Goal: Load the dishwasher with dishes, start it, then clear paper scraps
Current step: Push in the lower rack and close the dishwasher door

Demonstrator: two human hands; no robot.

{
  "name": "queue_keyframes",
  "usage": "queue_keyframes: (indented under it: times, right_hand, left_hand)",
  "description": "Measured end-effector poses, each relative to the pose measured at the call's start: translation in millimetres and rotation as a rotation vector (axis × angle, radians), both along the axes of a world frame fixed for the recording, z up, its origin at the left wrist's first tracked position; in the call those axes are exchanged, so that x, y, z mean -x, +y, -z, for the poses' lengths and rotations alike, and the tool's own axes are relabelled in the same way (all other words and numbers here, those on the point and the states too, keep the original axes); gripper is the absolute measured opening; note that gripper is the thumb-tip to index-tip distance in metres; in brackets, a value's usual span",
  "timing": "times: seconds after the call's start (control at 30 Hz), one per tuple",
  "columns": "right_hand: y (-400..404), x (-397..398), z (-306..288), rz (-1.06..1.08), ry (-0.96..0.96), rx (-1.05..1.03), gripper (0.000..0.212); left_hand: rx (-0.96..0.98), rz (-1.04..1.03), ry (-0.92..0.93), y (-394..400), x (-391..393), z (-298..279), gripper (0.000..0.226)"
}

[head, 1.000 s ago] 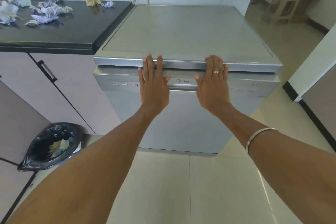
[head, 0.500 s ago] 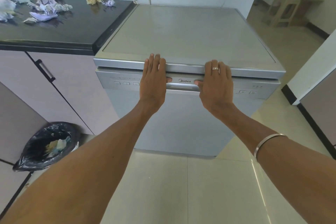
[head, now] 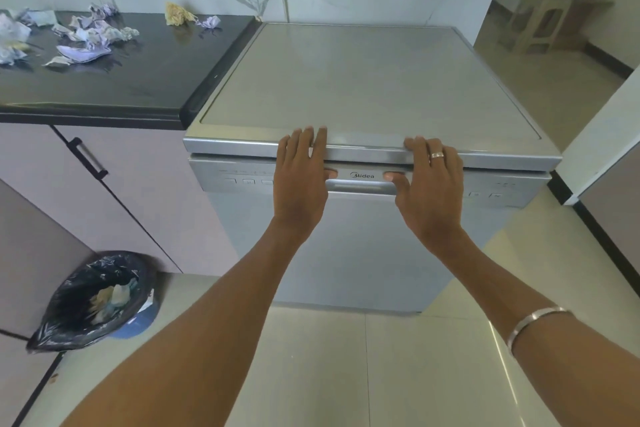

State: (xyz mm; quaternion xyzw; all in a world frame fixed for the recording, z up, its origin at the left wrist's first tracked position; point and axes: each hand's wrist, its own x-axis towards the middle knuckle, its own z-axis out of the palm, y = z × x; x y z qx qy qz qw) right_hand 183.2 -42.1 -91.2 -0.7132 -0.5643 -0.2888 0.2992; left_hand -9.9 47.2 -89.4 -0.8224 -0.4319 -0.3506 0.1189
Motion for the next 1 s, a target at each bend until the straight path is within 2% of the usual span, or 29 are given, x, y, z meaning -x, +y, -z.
queue_keyframes:
  times: [0.1, 0.17, 0.27, 0.43, 0.57, 0.67, 0.77, 0.87, 1.0]
  right_hand:
    - [12, -6, 0, 0.104, -0.144, -0.06, 0.028]
    - [13, -7, -5, 0.123, -0.18, -0.008, 0.029]
    - [7, 0, -15, 0.139, -0.11, 0.04, 0.034]
    - [1, 13, -30, 0.15, 0.016, 0.181, 0.039]
    - [-8, 20, -36, 0.085, 0.128, 0.22, 0.041]
    - [-13, 27, -43, 0.048, 0.272, 0.231, 0.038]
    - [-16, 29, -51, 0.023, 0.353, 0.265, 0.039]
    - [-22, 25, -58, 0.012, 0.375, 0.399, 0.05]
    - [-23, 15, -75, -0.021, 0.269, 0.757, 0.065]
  left_hand:
    - [-0.097, -0.035, -0.048, 9, -6, 5, 0.041]
    - [-0.086, -0.03, -0.006, 12, -5, 1, 0.033]
    - [-0.021, -0.013, 0.015, 7, -2, -10, 0.03]
    - [0.127, -0.032, 0.034, -4, -4, -19, 0.038]
    - [0.241, -0.002, 0.053, -11, 2, -23, 0.065]
    - [0.317, 0.043, 0.028, -16, 6, -28, 0.069]
    - [0.422, 0.047, 0.104, -16, 5, -39, 0.07]
    - [0.496, 0.027, 0.209, -15, 1, -53, 0.062]
    - [0.583, 0.016, 0.351, -7, 0, -78, 0.054]
